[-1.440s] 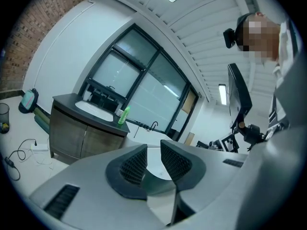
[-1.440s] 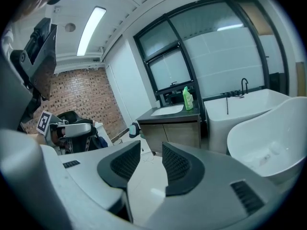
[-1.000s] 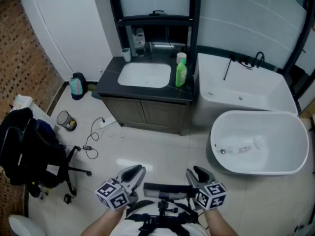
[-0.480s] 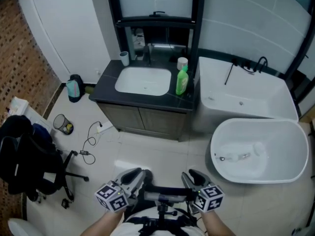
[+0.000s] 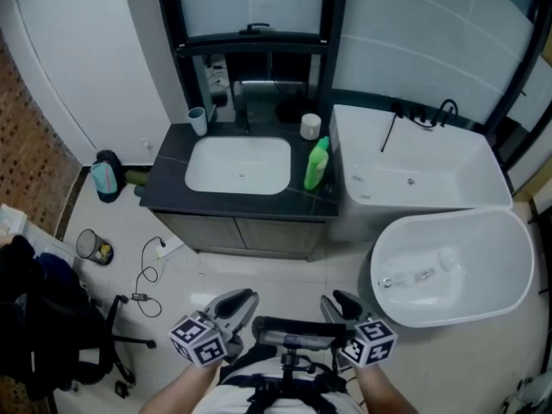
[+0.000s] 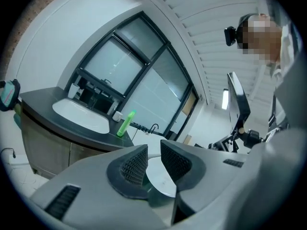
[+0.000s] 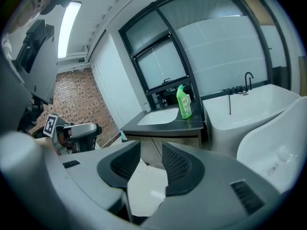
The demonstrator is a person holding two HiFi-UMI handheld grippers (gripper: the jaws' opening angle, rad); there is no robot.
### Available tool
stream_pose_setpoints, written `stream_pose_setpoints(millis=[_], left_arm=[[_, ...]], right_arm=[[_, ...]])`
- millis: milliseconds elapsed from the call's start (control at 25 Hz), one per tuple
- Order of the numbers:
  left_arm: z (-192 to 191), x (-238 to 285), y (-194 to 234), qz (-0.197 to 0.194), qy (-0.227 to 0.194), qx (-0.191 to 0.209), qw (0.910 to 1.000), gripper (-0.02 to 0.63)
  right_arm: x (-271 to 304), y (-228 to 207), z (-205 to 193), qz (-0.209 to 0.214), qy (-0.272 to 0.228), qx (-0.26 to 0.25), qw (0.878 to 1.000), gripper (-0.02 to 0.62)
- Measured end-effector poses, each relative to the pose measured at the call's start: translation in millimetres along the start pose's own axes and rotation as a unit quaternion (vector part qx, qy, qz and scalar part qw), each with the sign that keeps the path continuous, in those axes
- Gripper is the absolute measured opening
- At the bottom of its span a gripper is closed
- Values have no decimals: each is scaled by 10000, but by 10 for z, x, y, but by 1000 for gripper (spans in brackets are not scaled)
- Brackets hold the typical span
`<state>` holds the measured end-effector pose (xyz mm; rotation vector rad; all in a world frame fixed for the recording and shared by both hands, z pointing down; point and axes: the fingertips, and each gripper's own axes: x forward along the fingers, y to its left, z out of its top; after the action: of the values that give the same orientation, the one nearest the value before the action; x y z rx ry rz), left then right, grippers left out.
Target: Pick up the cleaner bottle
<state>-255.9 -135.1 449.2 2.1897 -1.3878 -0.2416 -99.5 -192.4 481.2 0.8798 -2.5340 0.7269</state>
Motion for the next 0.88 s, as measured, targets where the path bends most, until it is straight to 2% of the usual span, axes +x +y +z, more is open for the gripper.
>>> stream_pose_setpoints(millis=[240,400,600,720,880], left_arm=[[236,134,317,-435,164,13,9989,72],[316,208,496,-545,303,33,9980,72],[368,356,524,-662,336,-75,9972,72],[377,473,544,-630,322,-73,9975,72],[413,644,580,-300,243,-29,9992,61]], right_arm=[[321,32,229,-294,-162,99,9994,141],[427,55,311,-427,-205,187,9987,141],[480,-60,357,-517,-174,251,9982,141],[549,-162,405,-435,-147,215,9987,141],[613,-343,522,-263,-101,124,9995,141]])
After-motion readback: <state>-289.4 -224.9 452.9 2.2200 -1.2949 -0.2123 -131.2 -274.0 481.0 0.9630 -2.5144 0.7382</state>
